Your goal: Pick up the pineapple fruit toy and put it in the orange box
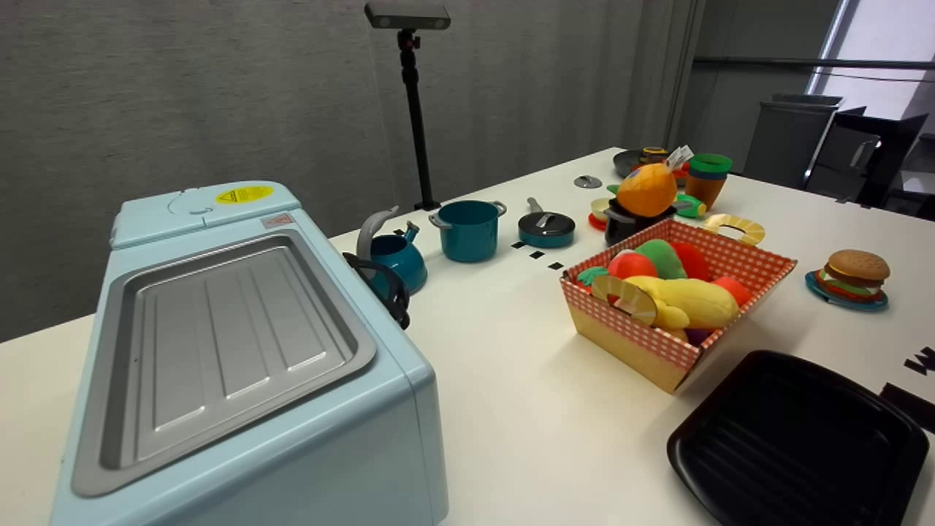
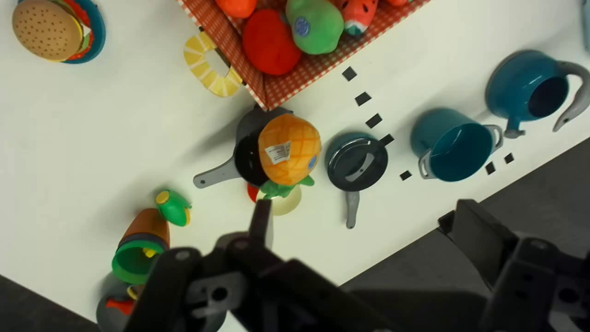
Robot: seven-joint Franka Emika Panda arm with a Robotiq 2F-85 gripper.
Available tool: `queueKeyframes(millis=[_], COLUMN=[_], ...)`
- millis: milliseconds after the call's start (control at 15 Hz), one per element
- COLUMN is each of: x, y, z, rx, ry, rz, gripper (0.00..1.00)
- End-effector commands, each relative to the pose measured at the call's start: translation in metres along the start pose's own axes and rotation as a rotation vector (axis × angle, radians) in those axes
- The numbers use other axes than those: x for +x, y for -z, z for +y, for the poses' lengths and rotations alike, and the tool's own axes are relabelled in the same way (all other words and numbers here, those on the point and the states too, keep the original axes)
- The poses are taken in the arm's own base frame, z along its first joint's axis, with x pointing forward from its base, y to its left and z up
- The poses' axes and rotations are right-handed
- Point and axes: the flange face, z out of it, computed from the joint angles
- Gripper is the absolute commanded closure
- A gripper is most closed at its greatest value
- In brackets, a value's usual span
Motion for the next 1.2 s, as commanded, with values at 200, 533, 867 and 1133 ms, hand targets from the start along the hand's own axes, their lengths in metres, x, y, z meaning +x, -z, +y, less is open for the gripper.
queueKeyframes(millis=[200,533,867,1133], x=[0.044,0.062,0.070,0.082], y=[-0.035,-0.051,-0.049,-0.067], z=[0.005,0.002,-0.001,-0.001], rx=[-0.082,-0.097,-0.114,-0.128], ry=[-0.081,-0.108,-0.110,-0.099], rz=[0.036,0.046,0.056,0.034], gripper=[0.00,0.00,0.00,0.00])
